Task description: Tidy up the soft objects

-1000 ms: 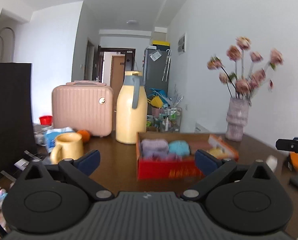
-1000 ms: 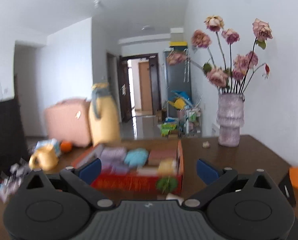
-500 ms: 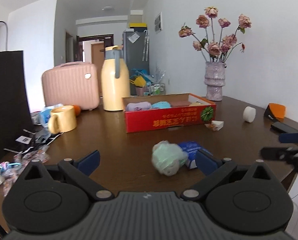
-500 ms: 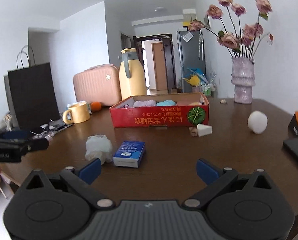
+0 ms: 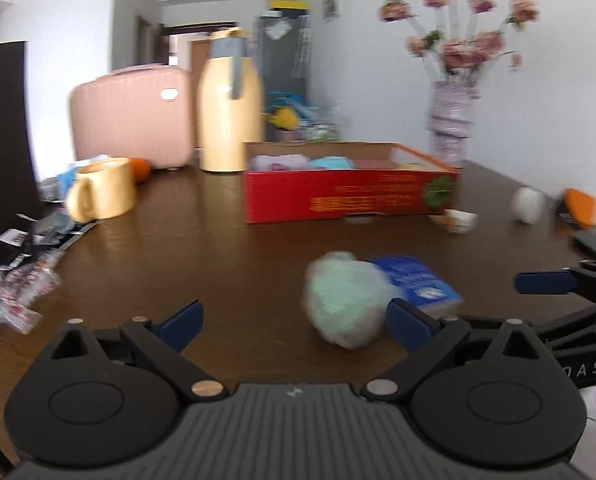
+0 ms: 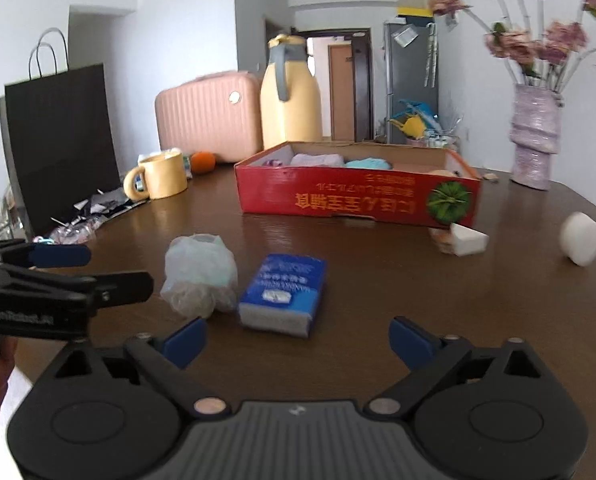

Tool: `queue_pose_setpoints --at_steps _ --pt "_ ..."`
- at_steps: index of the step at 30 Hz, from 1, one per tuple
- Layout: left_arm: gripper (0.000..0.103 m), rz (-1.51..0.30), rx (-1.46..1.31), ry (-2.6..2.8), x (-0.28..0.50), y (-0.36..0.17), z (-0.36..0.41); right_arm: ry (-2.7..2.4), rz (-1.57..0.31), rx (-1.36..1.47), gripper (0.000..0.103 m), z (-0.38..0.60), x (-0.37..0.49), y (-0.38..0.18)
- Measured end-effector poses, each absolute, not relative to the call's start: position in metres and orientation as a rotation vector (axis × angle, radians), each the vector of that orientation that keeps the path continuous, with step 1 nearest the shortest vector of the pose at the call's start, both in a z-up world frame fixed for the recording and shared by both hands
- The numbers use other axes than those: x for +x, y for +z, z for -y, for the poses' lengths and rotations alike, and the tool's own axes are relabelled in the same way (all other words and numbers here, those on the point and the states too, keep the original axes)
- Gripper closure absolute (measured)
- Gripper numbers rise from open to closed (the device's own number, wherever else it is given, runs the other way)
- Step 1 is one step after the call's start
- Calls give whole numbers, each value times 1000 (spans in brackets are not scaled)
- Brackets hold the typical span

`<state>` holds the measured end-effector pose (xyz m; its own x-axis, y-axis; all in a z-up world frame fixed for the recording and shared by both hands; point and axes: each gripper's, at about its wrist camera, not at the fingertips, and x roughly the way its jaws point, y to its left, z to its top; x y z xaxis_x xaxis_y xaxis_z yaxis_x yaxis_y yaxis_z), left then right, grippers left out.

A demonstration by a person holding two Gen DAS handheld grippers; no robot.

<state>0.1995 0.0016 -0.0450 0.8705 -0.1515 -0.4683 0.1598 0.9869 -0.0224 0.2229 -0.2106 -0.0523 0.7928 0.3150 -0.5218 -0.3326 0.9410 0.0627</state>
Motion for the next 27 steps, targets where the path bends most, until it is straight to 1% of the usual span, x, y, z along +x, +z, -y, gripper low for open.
queue_pose_setpoints --at_steps 3,6,7,8,9,13,18,19,20,21,22,23,24,25,26,27 --pt "3 -497 20 -96 218 -48 -6 339 -573 -54 8 199 248 -55" --pt "3 -509 -38 -110 235 -46 -20 356 -592 -68 9 191 264 -61" --pt "3 -502 -48 -111 240 -42 -23 369 -599 -72 11 189 267 -63" --pt "3 -490 -52 -113 245 -39 -24 377 -604 -87 17 187 270 -65" --pt "3 -479 -51 -119 250 -36 -25 371 -605 -107 19 188 272 -65" --pt "3 -452 -21 -145 274 -24 -18 250 -587 -115 19 215 279 -62" --pt "4 -467 -48 -238 296 -19 -3 158 -585 50 20 268 288 -56" --pt "8 -485 -71 -271 302 -19 0 160 -592 89 22 274 290 -57" --pt "12 -506 -98 -304 308 -20 4 171 -602 132 29 278 294 -57" --pt "23 -528 -128 -338 314 -21 6 192 -615 171 36 279 297 -58" --pt "33 -561 -163 -380 322 -25 10 219 -628 213 40 281 300 -60" --pt "36 -593 -183 -403 329 -29 14 249 -641 261 46 279 303 -63" --pt "43 -635 -202 -416 338 -34 18 270 -653 298 51 279 306 -66" --pt "50 -683 -221 -425 347 -41 22 288 -664 333 53 278 311 -68" --pt "53 -728 -243 -433 356 -49 24 297 -675 362 57 278 315 -71" --pt "64 -775 -273 -436 364 -57 26 303 -678 384 61 277 317 -74"
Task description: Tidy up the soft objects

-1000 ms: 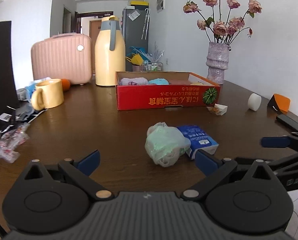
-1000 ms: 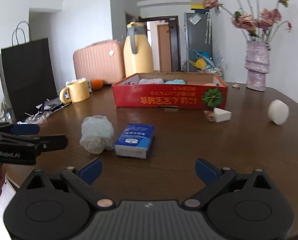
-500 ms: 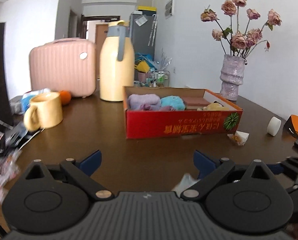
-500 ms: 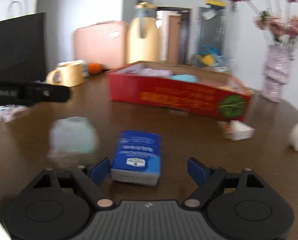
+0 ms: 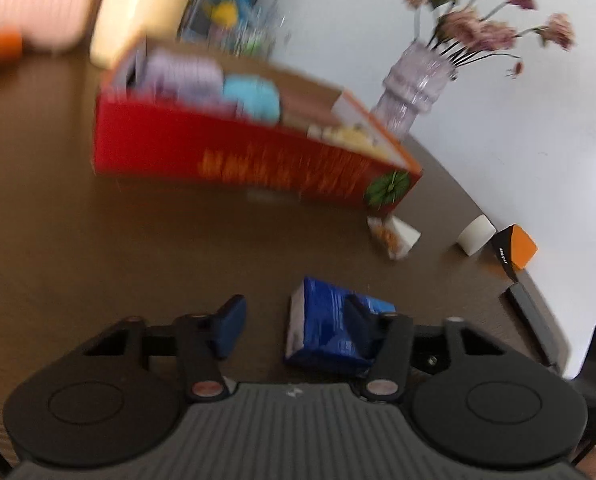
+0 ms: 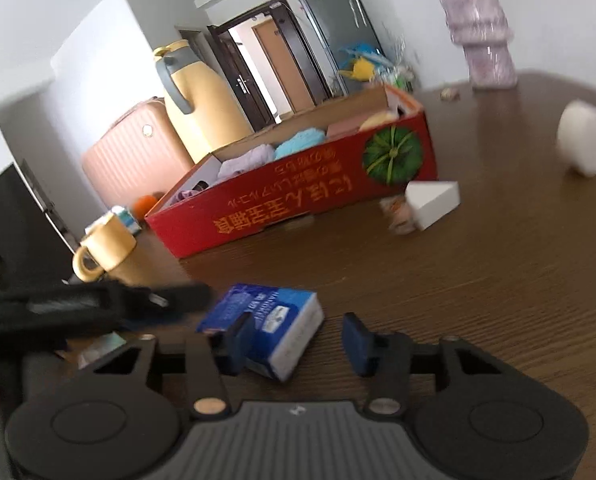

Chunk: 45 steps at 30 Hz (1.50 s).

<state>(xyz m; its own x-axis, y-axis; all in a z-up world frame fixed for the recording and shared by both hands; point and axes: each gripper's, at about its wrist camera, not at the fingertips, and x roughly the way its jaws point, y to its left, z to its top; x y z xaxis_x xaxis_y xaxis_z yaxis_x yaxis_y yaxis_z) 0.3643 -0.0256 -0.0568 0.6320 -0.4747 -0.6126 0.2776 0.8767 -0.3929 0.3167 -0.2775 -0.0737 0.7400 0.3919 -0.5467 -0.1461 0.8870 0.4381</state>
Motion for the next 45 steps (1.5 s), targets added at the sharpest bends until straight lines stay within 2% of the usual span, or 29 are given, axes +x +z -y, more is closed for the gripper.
queue_pose_setpoints --at_steps 2,3,8,20,25,30,34,41,45 --pt "73 -855 -342 -456 378 -71 26 316 -674 421 68 276 322 -78" --pt "74 -857 -369 -478 380 -75 25 326 -674 444 72 277 324 -79" --pt "75 -890 -407 -513 386 -77 26 320 -666 435 78 276 326 -72" --pt "75 -750 -422 -520 328 -29 22 356 -546 397 78 277 281 -26" --pt "75 -723 -412 -524 331 -5 25 376 -492 368 78 278 298 4" --pt "75 -670 -377 -525 378 41 35 388 -428 343 79 285 367 50" --pt "76 -678 -381 -495 447 60 47 383 -490 368 79 293 447 57" --pt "76 -852 -474 -418 567 7 66 309 -685 405 79 299 571 3" --pt "76 -931 -477 -383 603 -30 72 268 -756 359 79 295 599 -26"
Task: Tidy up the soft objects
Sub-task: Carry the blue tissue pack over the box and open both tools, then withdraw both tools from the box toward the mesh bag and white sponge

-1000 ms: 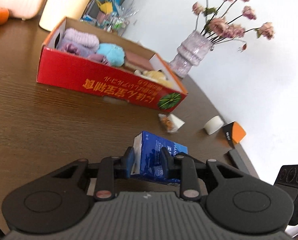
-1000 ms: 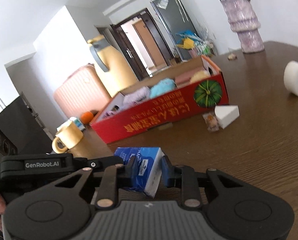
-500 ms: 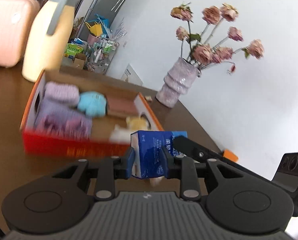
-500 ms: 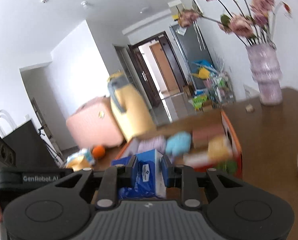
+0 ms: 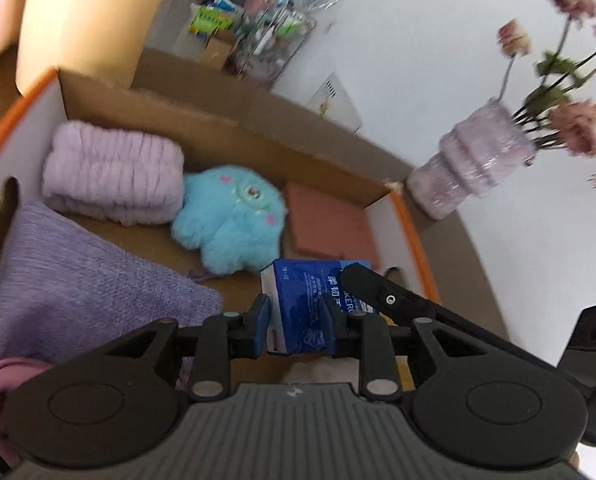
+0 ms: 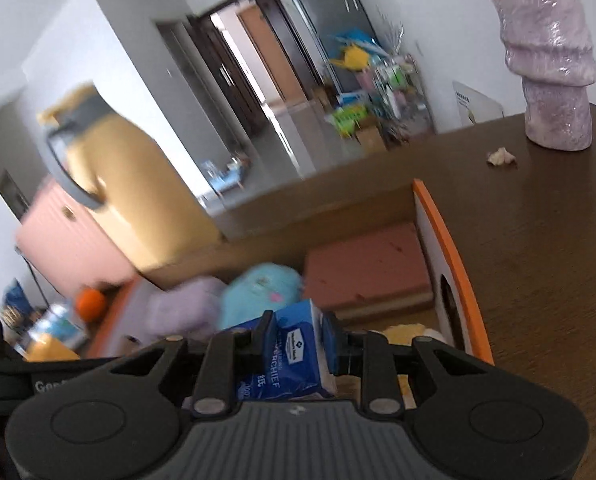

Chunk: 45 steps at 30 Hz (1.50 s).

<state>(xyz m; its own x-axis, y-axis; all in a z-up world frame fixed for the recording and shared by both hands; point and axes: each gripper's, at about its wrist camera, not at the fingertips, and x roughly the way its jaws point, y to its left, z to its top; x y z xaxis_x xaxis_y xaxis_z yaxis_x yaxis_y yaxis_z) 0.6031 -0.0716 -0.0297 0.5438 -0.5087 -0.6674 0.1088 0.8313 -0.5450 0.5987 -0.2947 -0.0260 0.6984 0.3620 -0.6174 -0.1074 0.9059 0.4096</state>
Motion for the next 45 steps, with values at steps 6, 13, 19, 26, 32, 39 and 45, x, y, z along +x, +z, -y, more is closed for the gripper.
queue_pose_setpoints --at_steps 6,13,19,26,32,39,45 --pt "77 -963 -449 -364 618 -51 83 204 -776 295 82 291 602 -41" --pt "77 -863 -339 -359 589 -9 83 204 -667 245 67 292 570 12" --pt "63 -705 -224 -335 522 56 49 234 -549 164 54 303 501 85" --pt "15 -486 -27 -162 422 100 -7 169 -401 -52 25 310 409 125" --pt "8 -370 22 -52 359 115 -38 160 -310 -77 19 304 353 141" --pt "5 -331 4 -61 318 113 -48 175 -256 -88 15 286 314 133" --pt "3 -349 -7 -34 270 66 -54 214 -281 -47 15 280 256 66"
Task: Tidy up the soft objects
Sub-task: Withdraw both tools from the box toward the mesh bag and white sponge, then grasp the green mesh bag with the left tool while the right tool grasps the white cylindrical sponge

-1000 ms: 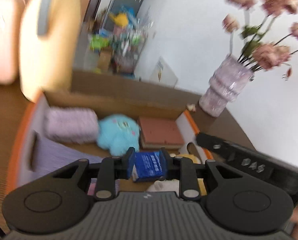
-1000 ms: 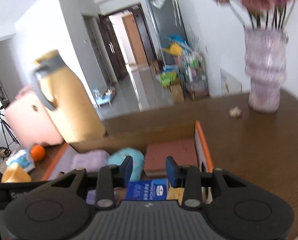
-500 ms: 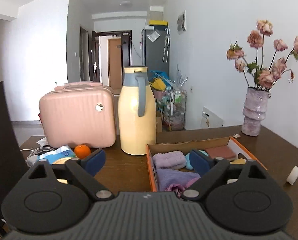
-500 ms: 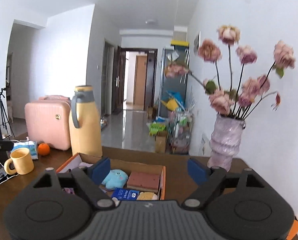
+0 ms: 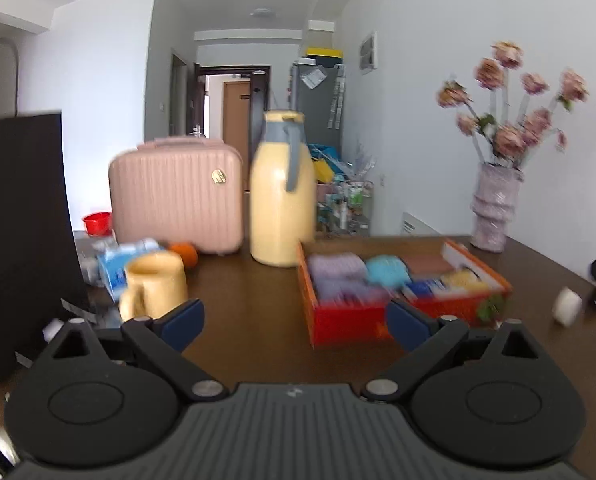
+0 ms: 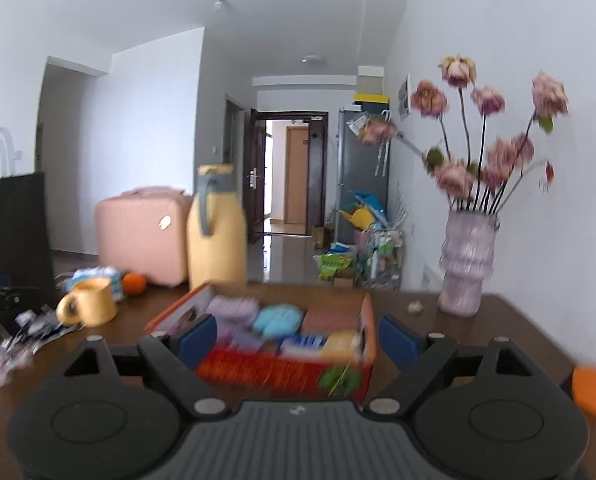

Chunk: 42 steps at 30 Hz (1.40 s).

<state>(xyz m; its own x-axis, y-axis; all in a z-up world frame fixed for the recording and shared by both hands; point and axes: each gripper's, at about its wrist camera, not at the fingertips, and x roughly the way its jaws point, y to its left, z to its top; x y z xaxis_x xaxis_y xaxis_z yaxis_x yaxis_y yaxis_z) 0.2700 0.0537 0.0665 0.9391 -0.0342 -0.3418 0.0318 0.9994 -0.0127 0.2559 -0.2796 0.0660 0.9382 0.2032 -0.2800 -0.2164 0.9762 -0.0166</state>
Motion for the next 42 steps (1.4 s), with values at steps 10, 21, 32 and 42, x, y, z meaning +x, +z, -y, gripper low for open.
queue_pose_setpoints --at_steps 10,21,32,42 --pt "3 -466 -68 -116 166 -29 -38 241 -424 62 15 270 158 -31" --pt "3 -494 -57 -150 171 -35 -24 251 -457 50 16 265 159 -41" --pt "1 -532 -49 -205 208 -39 2 89 -449 27 16 313 215 -35" --pt "47 -600 -22 -210 277 -60 47 -120 -511 -5 16 418 354 -42"
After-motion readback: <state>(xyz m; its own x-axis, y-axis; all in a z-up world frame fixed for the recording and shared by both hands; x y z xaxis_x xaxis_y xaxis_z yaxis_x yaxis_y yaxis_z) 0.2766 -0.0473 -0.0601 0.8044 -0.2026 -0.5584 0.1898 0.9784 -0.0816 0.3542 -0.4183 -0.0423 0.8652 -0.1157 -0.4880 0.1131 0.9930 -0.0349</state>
